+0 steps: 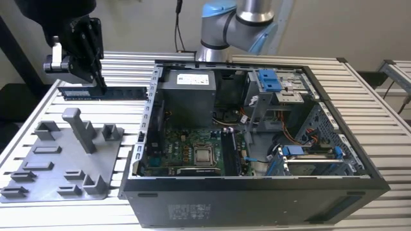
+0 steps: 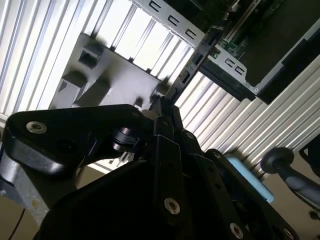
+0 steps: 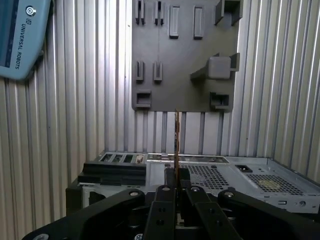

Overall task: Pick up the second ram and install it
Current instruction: 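Pick up the second ram and move it above second insertion slot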

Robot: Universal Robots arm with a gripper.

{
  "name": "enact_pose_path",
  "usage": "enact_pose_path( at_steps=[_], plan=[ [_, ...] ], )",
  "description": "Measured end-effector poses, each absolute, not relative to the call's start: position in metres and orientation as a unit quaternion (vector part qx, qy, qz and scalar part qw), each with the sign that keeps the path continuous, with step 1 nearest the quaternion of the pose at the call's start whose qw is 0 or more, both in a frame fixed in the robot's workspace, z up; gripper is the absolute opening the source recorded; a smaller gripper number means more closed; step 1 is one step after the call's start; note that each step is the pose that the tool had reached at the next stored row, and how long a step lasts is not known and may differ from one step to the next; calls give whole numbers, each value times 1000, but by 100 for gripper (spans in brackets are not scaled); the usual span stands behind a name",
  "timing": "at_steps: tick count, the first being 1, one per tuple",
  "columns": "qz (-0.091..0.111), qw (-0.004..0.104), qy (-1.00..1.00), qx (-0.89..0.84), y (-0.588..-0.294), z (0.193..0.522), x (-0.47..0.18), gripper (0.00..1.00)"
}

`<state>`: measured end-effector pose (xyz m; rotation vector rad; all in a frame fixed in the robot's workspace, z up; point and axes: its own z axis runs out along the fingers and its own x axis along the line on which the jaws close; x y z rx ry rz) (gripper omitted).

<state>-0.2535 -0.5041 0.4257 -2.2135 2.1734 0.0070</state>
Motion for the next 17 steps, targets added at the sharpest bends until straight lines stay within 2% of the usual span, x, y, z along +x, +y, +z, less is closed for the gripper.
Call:
enact_pose_path(
  at_steps=[17],
  plan=[
    [2, 20, 700, -713, -504, 426, -205, 14]
  ],
)
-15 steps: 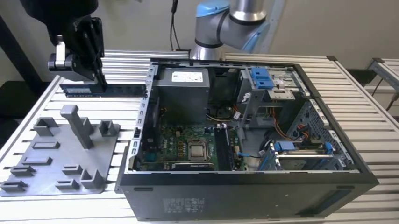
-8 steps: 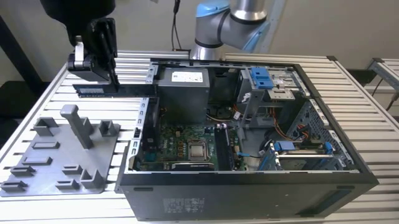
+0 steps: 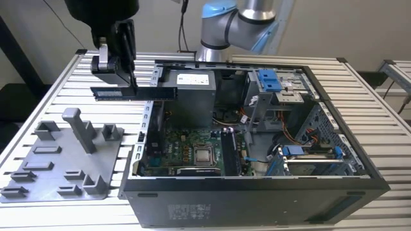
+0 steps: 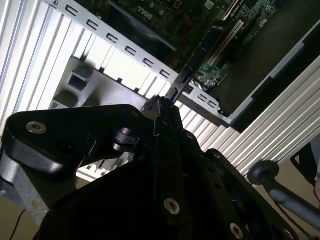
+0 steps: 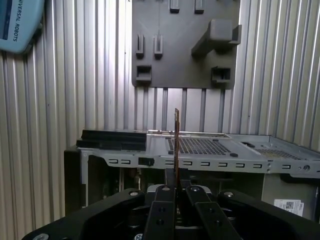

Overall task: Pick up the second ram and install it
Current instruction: 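Pick up the second ram and move it above second insertion slot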

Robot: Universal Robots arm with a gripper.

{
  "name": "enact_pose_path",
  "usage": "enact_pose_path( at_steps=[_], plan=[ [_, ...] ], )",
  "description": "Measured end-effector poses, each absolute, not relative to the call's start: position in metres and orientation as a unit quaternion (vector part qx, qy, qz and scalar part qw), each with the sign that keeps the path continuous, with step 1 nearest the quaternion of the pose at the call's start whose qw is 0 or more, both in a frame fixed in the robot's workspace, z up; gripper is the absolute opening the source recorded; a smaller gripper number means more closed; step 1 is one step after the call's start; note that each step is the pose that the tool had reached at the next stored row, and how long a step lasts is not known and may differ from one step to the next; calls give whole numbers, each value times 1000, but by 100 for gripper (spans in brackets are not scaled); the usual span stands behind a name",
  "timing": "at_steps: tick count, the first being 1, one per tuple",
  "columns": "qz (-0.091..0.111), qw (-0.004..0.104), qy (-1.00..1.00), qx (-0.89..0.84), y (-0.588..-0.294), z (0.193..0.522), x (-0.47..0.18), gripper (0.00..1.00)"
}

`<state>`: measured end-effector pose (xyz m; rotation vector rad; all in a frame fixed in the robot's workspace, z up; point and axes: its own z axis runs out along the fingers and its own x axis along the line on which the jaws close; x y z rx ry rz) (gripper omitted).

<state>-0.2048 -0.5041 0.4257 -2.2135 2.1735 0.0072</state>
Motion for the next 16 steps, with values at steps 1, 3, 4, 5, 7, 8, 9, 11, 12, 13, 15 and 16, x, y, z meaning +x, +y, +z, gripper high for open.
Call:
enact_pose_path(
  at_steps=[1, 3, 4, 5, 7, 8, 9, 11, 12, 13, 15, 16],
  plan=[
    [2, 20, 700, -713, -504, 426, -202, 14],
    [2, 20, 700, -713, -504, 426, -196, 14],
    [2, 20, 700, -713, -504, 426, -193, 14],
    [2, 20, 700, -713, -504, 426, -190, 14],
    [2, 20, 700, -713, -504, 426, -183, 14],
    [2, 20, 700, -713, -504, 426, -180, 14],
    [2, 20, 700, -713, -504, 426, -176, 14],
    [2, 20, 700, -713, -504, 426, -170, 14],
    [3, 19, 700, -713, -504, 426, -166, 14],
    [3, 19, 700, -713, -504, 426, -163, 14],
    [3, 19, 700, -713, -504, 426, -156, 14],
    [3, 19, 700, -713, -504, 426, -153, 14]
  ],
)
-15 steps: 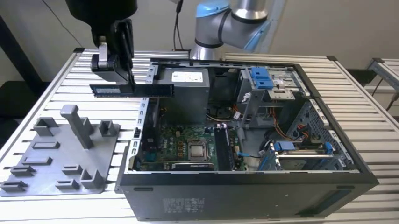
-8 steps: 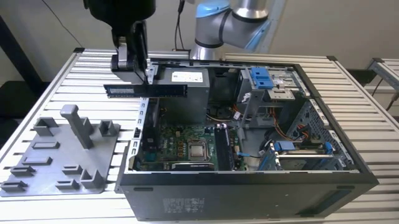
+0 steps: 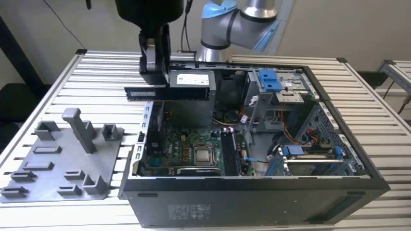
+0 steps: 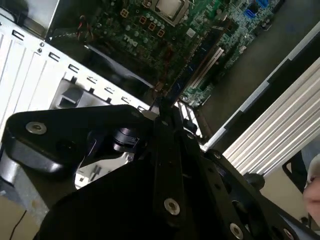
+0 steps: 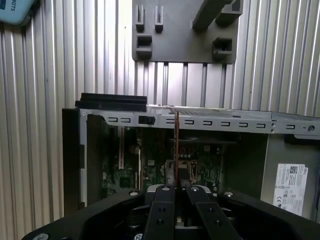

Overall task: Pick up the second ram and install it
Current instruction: 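Pick up the second ram and move it above second insertion slot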

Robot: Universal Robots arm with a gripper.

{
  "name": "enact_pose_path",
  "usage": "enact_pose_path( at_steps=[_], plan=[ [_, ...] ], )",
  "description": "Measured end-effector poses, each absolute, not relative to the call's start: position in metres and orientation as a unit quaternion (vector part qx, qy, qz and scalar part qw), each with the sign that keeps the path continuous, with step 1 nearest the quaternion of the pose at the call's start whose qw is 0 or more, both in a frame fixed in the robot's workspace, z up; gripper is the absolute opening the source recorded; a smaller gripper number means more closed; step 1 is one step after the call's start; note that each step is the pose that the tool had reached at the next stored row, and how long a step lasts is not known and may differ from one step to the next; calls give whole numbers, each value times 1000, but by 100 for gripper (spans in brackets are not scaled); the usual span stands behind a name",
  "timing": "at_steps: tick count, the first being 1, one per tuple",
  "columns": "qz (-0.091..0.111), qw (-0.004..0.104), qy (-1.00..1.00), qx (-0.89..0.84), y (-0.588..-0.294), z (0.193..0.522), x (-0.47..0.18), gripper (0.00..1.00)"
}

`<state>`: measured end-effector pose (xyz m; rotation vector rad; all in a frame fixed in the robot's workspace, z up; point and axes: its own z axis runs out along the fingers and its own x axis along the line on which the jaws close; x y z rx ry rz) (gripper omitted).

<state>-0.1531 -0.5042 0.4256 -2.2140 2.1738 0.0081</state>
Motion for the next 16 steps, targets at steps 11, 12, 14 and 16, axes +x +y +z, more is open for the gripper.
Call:
enact_pose_path(
  at_steps=[11, 12, 14, 16],
  plan=[
    [3, 19, 700, -713, -504, 426, -116, 14],
    [3, 19, 700, -713, -504, 426, -113, 14],
    [3, 19, 701, -713, -504, 426, -106, 14],
    [3, 19, 700, -713, -504, 426, -99, 14]
  ],
)
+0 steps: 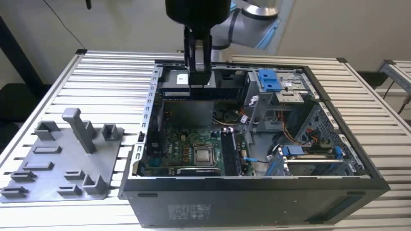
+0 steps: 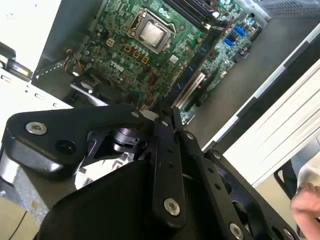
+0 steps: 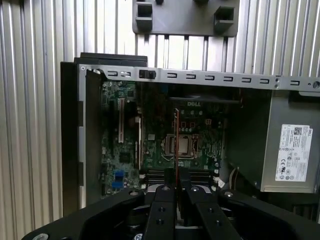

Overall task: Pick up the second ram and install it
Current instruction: 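Pick up the second ram and move it above second insertion slot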

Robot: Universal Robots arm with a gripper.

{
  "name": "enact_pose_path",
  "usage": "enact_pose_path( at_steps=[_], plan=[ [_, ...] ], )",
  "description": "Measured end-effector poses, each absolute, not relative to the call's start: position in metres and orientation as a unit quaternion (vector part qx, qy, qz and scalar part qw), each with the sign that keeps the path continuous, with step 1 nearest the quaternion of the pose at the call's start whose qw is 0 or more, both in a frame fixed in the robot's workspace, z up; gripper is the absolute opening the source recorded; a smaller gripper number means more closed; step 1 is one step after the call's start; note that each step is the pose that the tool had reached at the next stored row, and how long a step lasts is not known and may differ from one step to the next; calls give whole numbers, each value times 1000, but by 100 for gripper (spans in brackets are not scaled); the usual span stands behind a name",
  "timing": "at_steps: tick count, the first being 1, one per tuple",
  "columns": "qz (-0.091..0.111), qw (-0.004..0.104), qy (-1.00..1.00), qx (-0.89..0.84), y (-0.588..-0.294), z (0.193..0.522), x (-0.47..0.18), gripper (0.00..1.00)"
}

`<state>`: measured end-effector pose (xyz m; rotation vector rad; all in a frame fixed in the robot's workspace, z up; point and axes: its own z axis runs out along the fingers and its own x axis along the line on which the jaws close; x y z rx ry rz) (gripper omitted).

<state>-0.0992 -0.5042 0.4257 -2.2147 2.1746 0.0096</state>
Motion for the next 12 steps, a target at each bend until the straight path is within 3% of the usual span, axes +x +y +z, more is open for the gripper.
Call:
enact_pose_path(
  at_steps=[12],
  plan=[
    [4, 18, 701, -713, -504, 426, -60, 14]
  ],
)
